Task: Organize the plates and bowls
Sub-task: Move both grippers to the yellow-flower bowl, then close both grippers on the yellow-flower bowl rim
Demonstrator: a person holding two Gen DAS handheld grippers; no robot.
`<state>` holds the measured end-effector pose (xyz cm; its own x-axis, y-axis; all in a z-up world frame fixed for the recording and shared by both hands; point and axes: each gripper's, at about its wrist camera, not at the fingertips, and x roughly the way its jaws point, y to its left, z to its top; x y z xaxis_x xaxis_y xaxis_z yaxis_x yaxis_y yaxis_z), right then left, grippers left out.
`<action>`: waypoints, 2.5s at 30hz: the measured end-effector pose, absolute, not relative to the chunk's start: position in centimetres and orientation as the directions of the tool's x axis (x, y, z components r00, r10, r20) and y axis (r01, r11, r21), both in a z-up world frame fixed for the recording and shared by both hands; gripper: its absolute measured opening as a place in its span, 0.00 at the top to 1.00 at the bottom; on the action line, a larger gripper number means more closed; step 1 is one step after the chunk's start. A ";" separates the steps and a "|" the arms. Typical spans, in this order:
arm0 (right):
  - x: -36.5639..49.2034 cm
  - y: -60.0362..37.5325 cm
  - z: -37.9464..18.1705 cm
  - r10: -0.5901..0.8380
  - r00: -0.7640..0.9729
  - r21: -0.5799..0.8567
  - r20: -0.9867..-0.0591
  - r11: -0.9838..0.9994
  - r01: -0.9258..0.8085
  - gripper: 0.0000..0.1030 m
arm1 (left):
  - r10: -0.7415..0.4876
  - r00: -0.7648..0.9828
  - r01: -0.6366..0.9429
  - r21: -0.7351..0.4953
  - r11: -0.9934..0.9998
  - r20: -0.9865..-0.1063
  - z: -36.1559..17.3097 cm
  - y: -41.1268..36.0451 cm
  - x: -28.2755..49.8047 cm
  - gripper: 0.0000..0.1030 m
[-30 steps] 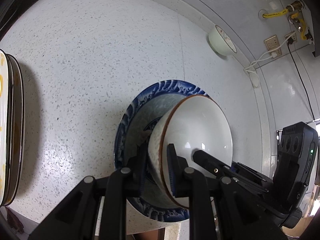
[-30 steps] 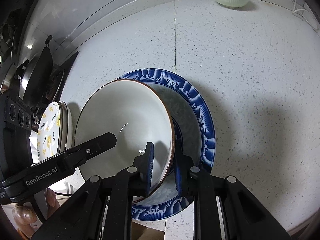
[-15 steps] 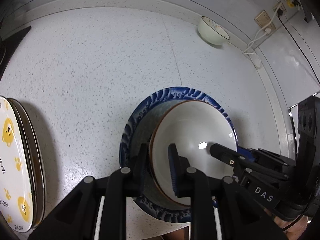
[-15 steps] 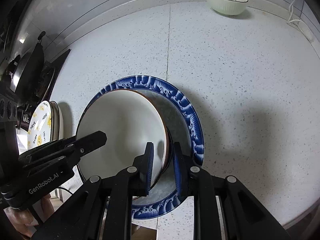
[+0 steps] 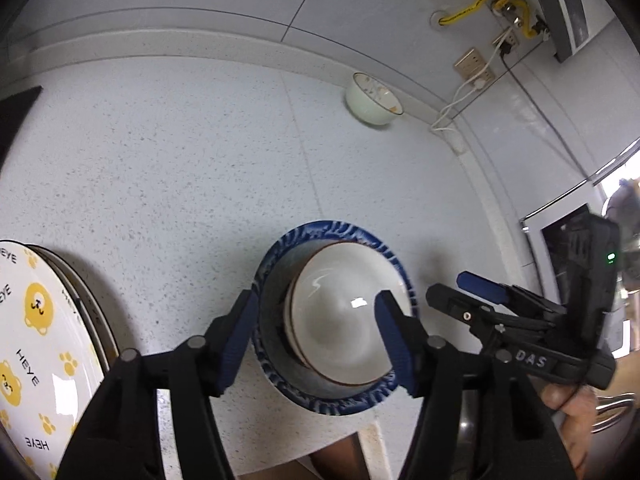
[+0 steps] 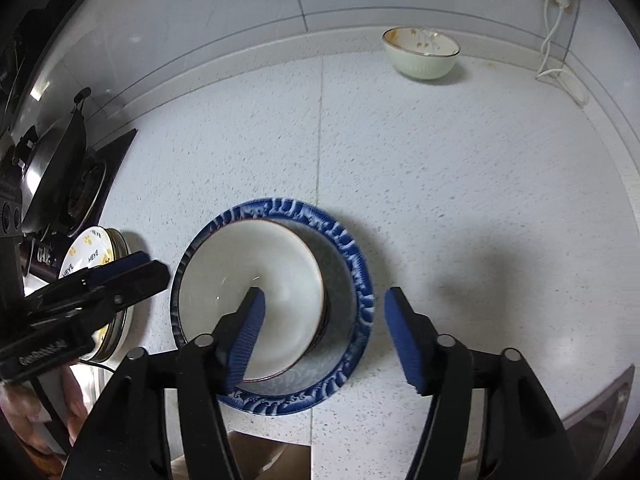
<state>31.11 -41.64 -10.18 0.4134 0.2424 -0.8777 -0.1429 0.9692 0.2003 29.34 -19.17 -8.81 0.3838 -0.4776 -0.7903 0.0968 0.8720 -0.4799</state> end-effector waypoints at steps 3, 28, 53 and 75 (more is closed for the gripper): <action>31.6 -43.4 -9.5 0.220 0.437 0.185 -0.872 0.975 -0.123 0.33 | -0.488 0.395 0.078 -0.501 0.862 -0.778 -8.0 -18.7 31.2 0.39; 59.2 -55.1 -11.1 0.221 0.557 0.251 -0.800 0.968 -0.024 0.32 | -0.441 0.422 0.039 -0.471 0.881 -0.792 -12.7 -30.5 63.0 0.38; 66.6 -53.4 -17.6 0.351 0.412 0.392 -0.841 0.920 0.016 0.83 | -0.540 0.277 -0.034 -0.570 0.821 -0.795 -19.3 -34.1 67.1 0.80; 45.6 -49.4 -5.6 0.345 0.471 0.360 -0.812 0.931 -0.062 0.83 | -0.622 0.345 0.034 -0.653 0.757 -0.703 -3.7 -26.3 43.1 0.80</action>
